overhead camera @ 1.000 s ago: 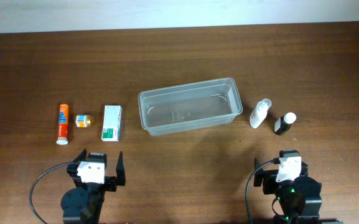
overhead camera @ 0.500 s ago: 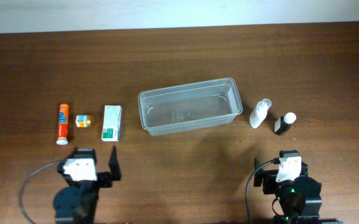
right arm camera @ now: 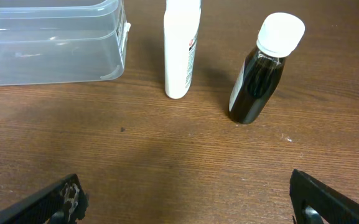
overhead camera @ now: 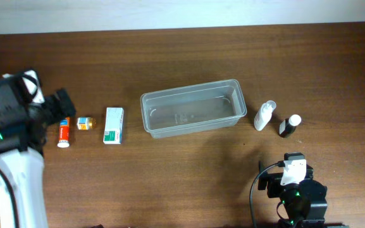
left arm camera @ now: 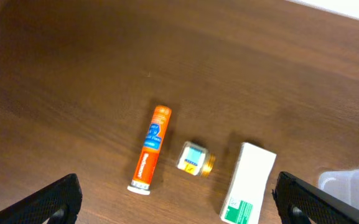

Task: Pack container
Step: 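Reach the left gripper to the orange vitamin tube and grasp it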

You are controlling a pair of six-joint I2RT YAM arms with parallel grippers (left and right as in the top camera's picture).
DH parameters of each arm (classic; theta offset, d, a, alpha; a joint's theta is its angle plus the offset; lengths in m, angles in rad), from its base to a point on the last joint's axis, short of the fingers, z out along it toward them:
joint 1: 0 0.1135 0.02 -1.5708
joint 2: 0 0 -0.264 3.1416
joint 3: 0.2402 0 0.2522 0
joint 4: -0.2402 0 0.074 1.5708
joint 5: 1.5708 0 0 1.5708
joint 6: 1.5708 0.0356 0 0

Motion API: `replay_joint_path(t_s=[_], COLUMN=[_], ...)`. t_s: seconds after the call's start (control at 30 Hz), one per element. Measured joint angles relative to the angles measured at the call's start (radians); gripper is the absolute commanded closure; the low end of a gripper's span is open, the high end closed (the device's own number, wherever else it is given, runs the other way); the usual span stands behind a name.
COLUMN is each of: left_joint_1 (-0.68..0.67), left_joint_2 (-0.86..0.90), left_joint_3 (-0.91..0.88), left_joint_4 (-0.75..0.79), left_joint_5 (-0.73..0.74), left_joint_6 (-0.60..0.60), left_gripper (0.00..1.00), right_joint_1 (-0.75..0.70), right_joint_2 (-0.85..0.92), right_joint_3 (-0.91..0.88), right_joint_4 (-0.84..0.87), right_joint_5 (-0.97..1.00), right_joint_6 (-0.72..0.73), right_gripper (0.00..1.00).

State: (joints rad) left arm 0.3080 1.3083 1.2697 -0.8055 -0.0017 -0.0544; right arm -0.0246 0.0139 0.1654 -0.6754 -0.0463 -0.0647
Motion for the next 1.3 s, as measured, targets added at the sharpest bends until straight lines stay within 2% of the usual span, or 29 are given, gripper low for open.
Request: replay_joint_path(t_s=[0.17,0.3,0.4,0.43,0.57,0.73,0.83,0.93,1.17,1.3], left_joint_1=[0.054,0.060,0.060,0.060,0.060,0.060,0.060,0.060,0.060,0.060], left_joint_2=[0.132,0.207,0.281,0.316,0.435,0.568,0.625,0.678,0.700,0.703], left_joint_3=[0.034,0.036,0.037,0.038,0.038,0.038,0.038,0.039,0.045,0.051], left_joint_4=[-0.018,-0.014,0.015,0.038,0.067,0.106,0.123,0.134,0.140,0.134], left_joint_5=[0.040,-0.064,-0.105,-0.113,-0.128,-0.115,-0.107,-0.106,-0.100,-0.100], left_joint_6=[0.001,0.016,0.079,0.108,0.214,0.279,0.297,0.306,0.314,0.321], left_gripper=[0.01,0.01,0.17,0.19,0.21,0.21,0.32,0.33,0.82,0.95], right_joint_1=[0.000,0.000,0.000,0.000,0.000,0.000,0.000,0.000,0.000,0.000], right_joint_2=[0.000,0.000,0.000,0.000,0.000,0.000,0.000,0.000,0.000,0.000], right_joint_3=[0.000,0.000,0.000,0.000,0.000,0.000,0.000,0.000,0.000,0.000], right_joint_4=[0.000,0.000,0.000,0.000,0.000,0.000,0.000,0.000,0.000,0.000], right_joint_5=[0.000,0.000,0.000,0.000,0.000,0.000,0.000,0.000,0.000,0.000], right_joint_6=[0.000,0.000,0.000,0.000,0.000,0.000,0.001,-0.001,0.000,0.000], right_gripper=[0.02,0.02,0.02,0.02,0.02,0.02,0.02,0.02,0.02,0.02])
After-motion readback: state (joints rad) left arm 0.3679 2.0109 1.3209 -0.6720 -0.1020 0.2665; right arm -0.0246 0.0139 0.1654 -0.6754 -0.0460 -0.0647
